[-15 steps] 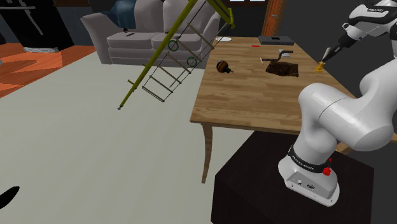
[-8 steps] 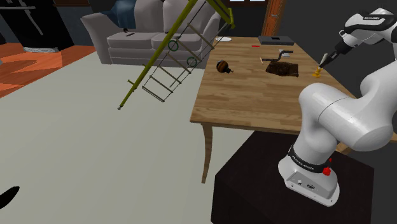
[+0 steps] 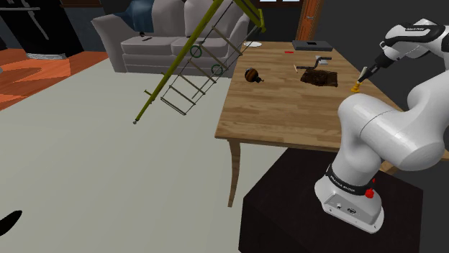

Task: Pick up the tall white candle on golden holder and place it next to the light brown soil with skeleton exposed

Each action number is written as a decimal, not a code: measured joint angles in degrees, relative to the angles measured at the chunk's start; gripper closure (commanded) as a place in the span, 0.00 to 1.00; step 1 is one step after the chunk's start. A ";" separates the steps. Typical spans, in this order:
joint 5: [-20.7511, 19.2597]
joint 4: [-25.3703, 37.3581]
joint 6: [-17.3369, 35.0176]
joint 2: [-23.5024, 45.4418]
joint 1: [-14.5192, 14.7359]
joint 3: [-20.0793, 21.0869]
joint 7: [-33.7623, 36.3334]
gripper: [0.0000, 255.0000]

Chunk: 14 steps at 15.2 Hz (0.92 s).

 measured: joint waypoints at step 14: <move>0.51 0.45 -1.27 0.72 -0.73 0.61 -0.43 0.00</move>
